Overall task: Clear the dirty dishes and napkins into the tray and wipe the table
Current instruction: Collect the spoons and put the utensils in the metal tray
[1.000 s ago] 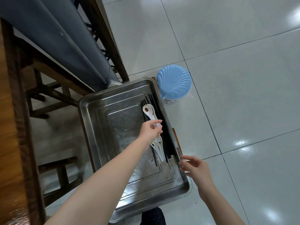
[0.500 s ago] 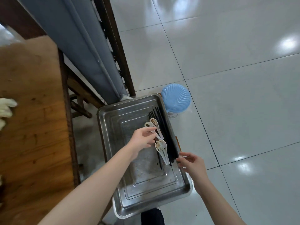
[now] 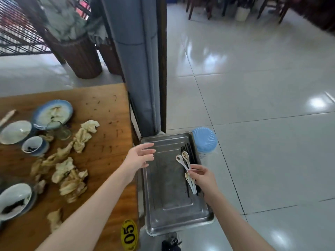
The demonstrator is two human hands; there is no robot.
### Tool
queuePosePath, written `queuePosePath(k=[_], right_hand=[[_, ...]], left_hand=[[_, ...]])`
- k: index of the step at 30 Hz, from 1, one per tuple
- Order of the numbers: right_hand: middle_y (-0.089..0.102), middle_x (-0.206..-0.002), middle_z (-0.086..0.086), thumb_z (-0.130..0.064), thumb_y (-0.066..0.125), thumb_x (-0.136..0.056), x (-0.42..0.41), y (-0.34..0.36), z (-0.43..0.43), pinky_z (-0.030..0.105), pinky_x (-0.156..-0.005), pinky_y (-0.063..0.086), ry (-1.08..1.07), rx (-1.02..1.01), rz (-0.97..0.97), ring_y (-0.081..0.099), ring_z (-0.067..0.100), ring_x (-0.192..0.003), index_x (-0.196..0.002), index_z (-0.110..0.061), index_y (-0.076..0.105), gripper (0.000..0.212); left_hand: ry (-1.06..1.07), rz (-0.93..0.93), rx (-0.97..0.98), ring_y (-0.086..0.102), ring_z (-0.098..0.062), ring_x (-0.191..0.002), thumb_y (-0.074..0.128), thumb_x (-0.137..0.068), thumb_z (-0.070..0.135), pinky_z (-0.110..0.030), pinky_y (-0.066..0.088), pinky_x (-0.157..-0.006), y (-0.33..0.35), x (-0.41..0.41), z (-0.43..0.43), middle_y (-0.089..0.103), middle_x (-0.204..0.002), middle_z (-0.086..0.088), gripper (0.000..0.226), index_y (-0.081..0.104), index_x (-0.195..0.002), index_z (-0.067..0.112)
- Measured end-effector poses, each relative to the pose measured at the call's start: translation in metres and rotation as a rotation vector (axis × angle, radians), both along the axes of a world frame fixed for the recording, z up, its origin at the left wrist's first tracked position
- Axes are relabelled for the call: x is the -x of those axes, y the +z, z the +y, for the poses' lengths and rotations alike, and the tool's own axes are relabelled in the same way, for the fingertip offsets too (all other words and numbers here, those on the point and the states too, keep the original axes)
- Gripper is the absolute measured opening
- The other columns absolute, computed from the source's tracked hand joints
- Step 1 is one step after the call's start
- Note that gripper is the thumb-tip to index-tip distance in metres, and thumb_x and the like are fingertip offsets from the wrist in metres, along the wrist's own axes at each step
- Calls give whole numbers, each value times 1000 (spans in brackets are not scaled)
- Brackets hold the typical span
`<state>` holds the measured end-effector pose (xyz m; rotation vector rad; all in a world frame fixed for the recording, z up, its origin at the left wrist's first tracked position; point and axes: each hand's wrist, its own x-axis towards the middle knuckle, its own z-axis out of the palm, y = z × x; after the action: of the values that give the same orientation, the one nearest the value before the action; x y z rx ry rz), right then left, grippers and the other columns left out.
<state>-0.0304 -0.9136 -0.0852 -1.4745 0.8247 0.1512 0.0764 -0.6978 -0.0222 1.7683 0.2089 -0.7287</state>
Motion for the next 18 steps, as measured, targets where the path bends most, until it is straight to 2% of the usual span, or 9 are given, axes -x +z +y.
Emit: queuePosePath(k=[3,5,9,11,14,18], right_hand=[[70,-82,3,2,68,-82,-15,24,21,16,-61,45,43,18,-25,61,9,-70,-97,-11,69,19],[71,-85,1,-2,69,-82,-26,37,38,21,-64,46,96,26,-37,64,11,-76,-94,-17,70,19],[74,-88,-6,-7,67,-83,-47,57,78,27,-73,46,236,86,-71,66,13,-90,-96,-26,71,23],[74,-87,-9,-9,67,-83,-54,68,103,25,-71,45,284,108,-93,66,11,-90,-96,-28,71,23],[74,-82,-12,-9,67,-84,-62,83,146,21,-66,44,320,114,-121,66,7,-87,-92,-29,71,22],[74,-85,-8,-10,67,-86,-63,97,205,21,-65,47,378,123,-163,66,10,-84,-92,-27,72,19]], left_hand=[[98,-27,6,61,-20,-110,62,-91,7,-39,49,-99,25,13,39,65,-119,0,39,58,-126,24],[167,-41,16,62,-19,-109,62,-92,7,-41,49,-99,38,22,67,65,-118,0,37,60,-123,26],[305,-53,58,64,-17,-104,63,-91,5,-35,52,-90,52,36,128,68,-114,1,36,63,-119,28],[355,-43,104,64,-18,-104,64,-90,5,-32,51,-84,59,42,158,68,-114,1,35,64,-116,28],[403,-56,135,65,-19,-104,66,-89,7,-32,53,-84,66,51,203,69,-114,3,35,64,-116,29],[438,-80,152,64,-17,-104,69,-88,12,-32,52,-85,70,66,262,69,-113,4,35,64,-117,30]])
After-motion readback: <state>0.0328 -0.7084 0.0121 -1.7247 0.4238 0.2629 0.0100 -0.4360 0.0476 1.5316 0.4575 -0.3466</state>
